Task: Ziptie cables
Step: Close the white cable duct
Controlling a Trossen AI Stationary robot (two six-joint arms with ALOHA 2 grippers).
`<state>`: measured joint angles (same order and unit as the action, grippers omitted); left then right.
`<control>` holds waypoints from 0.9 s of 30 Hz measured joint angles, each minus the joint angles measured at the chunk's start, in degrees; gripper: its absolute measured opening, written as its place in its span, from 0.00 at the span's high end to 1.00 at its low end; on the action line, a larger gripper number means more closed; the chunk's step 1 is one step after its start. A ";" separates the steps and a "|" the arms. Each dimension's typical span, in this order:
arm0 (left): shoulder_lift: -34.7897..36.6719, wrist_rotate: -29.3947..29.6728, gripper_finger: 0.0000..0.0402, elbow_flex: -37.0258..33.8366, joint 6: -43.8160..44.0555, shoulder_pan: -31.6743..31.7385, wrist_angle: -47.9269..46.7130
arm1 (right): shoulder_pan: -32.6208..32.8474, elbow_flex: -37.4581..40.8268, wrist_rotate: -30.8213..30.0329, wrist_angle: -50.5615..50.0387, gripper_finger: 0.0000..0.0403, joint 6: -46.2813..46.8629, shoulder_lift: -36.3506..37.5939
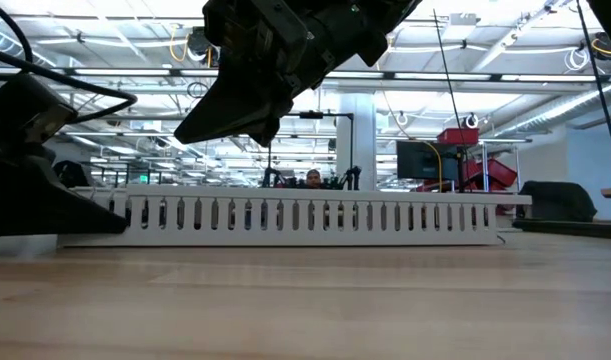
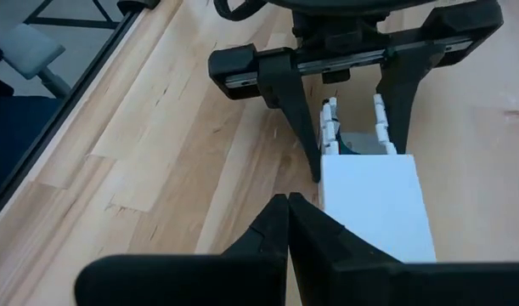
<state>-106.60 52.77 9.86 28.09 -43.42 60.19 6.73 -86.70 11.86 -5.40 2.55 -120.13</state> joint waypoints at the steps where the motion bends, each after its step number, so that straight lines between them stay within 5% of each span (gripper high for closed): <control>1: -0.44 -0.10 0.43 0.07 0.06 0.00 0.01 | -0.18 -0.02 0.04 0.24 1.00 -0.26 -0.26; 14: -2.28 -0.59 0.42 1.18 0.06 0.03 -0.20 | -5.24 0.00 0.65 0.15 1.00 -2.84 -3.64; 27: -2.28 -2.30 0.42 1.13 0.02 1.03 -0.91 | -4.97 -0.15 3.67 10.28 1.00 -0.76 -8.22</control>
<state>-108.88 50.48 10.98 28.12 -42.39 59.29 1.77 -86.85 15.53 4.88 1.80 -128.35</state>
